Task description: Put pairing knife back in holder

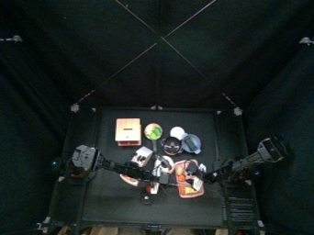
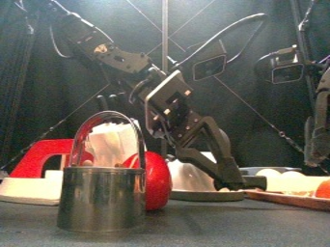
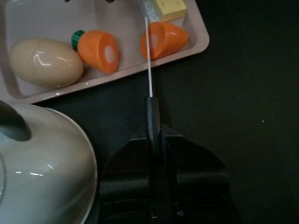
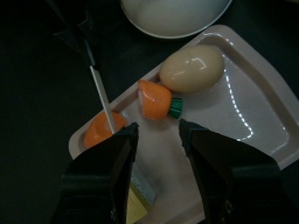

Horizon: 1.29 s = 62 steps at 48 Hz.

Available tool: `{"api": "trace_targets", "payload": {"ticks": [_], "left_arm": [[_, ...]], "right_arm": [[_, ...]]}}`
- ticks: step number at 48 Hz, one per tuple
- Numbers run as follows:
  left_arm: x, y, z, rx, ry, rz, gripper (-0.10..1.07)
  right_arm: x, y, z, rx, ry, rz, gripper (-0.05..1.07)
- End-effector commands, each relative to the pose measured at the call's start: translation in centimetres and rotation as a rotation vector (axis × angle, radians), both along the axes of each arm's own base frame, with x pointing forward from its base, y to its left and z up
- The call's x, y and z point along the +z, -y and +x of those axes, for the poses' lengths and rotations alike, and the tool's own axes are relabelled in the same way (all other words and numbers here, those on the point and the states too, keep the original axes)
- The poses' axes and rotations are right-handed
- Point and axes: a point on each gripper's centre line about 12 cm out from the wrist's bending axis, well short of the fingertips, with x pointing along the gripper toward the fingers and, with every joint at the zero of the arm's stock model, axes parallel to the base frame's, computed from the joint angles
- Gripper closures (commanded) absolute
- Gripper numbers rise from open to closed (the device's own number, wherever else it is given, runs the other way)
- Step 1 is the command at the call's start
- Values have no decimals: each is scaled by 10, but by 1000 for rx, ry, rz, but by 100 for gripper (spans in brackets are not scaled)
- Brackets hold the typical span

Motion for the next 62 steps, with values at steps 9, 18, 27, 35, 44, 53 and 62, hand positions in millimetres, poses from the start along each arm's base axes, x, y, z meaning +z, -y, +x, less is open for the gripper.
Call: {"api": "trace_targets", "payload": {"ticks": [9,18,27,35,44,53,62], "left_arm": [[30,0,4,-1,73,-7,67],[39,0,2,-4,84,-9,67],[72,1,-10,2,84,-44,67],[104,-1,-28,10,36,-91,67],[138,1,-47,-5,-25,-134,67],[167,1,-61,1,-103,-186,67],[192,-15,-61,51,-239,-144,67]], "right_arm": [[13,6,-4,-5,51,-9,22],[12,6,-4,3,53,-22,22],[19,11,0,10,82,-58,22],[32,26,6,-11,132,-143,23],[50,40,12,-5,202,-263,23],[74,55,16,-12,291,-366,23],[96,75,16,-72,365,-414,23]]}}
